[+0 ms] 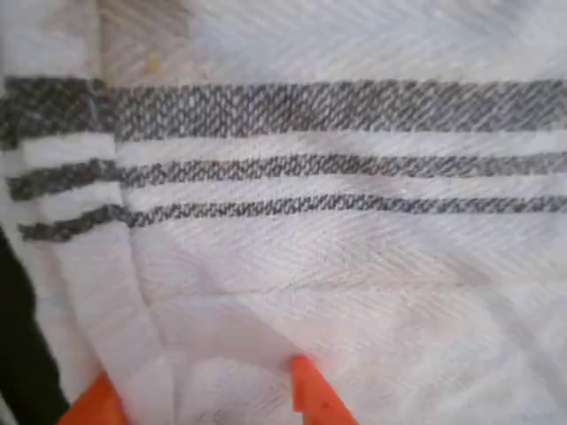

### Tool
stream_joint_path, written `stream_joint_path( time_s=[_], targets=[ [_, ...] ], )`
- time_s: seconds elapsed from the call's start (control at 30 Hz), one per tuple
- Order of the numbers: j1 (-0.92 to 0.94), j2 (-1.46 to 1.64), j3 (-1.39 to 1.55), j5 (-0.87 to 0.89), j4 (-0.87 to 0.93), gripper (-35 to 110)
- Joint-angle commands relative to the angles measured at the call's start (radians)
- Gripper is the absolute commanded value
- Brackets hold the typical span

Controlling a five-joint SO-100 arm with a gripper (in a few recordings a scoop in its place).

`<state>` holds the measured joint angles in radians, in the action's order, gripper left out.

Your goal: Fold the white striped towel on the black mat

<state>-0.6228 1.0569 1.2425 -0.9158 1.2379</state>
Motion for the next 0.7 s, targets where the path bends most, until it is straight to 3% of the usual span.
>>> stream_joint_path(
  time_s=[0.0, 0.2, 0.47, 0.67],
  targets=[
    [-0.003, 0.028, -0.086, 0.006, 0.041, 22],
    [-0.011, 0.074, -0.133, -0.028, 0.095, 17],
    [-0.031, -0.043, -0.166, 0.012, 0.011, 23],
    [-0.015, -0.117, -0.179, 0.026, -0.003, 19]
  ],
)
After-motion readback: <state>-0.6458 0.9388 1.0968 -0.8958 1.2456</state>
